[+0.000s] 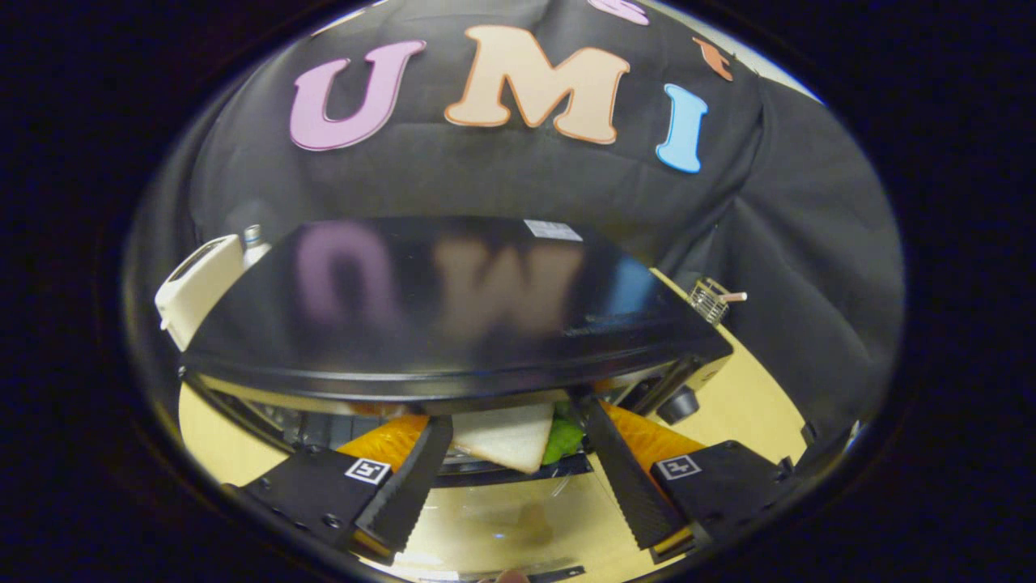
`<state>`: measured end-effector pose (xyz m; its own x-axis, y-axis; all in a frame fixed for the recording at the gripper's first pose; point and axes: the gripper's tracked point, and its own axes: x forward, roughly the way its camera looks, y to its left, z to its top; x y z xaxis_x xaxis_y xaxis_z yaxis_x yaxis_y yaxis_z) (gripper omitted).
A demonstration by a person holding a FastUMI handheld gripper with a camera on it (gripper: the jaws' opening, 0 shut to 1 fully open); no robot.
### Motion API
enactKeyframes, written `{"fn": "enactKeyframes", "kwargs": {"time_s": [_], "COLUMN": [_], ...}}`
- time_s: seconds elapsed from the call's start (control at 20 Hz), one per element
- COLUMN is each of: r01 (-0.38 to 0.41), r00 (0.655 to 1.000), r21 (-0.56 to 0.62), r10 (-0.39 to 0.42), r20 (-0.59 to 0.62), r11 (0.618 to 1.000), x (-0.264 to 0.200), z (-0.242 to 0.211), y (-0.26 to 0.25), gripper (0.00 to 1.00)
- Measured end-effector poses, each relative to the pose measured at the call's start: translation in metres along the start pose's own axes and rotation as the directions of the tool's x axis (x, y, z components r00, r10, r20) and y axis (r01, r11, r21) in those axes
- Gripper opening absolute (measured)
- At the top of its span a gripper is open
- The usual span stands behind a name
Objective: Open the toaster oven, put the food inside, and close the toaster oven door.
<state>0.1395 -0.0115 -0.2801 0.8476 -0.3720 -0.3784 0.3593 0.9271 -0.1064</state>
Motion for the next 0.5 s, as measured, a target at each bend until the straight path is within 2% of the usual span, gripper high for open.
{"fn": "enactKeyframes", "kwargs": {"time_s": [0.2,0.5], "r01": [-0.004,-0.048], "r00": [0.998,0.975], "r21": [-0.048,-0.036], "r10": [0.001,0.039], "r20": [-0.060,-0.217], "r11": [0.999,0.998], "x": [-0.051,-0.110], "z": [-0.028,-0.103], "y": [-0.010,-0.023], "gripper": [1.00,1.00]}}
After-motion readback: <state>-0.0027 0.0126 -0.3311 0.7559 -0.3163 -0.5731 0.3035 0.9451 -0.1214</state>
